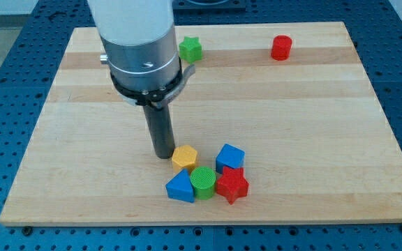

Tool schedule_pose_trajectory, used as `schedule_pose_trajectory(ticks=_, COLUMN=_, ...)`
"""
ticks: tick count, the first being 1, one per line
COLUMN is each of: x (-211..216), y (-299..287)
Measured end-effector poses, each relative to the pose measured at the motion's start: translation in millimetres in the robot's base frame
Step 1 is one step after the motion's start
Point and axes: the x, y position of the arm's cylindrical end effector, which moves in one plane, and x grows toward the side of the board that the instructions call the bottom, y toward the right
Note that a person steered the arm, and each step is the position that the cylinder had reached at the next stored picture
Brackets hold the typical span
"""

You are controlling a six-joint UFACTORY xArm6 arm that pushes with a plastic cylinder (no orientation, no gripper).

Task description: Move your arm up and right

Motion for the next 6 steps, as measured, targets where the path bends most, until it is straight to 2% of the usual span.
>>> schedule_pose_trajectory(ticks=2, x=-0.1, y=42.1)
schedule_pose_trajectory(ticks=3, x=-8.2, y=44.8)
schedule_pose_trajectory(ticks=4, x=-45.0, y=48.3)
schedule_pose_trajectory(ticks=5, x=-101.9, y=57.3)
schedule_pose_trajectory(ticks=6, x=-125.6, y=60.5)
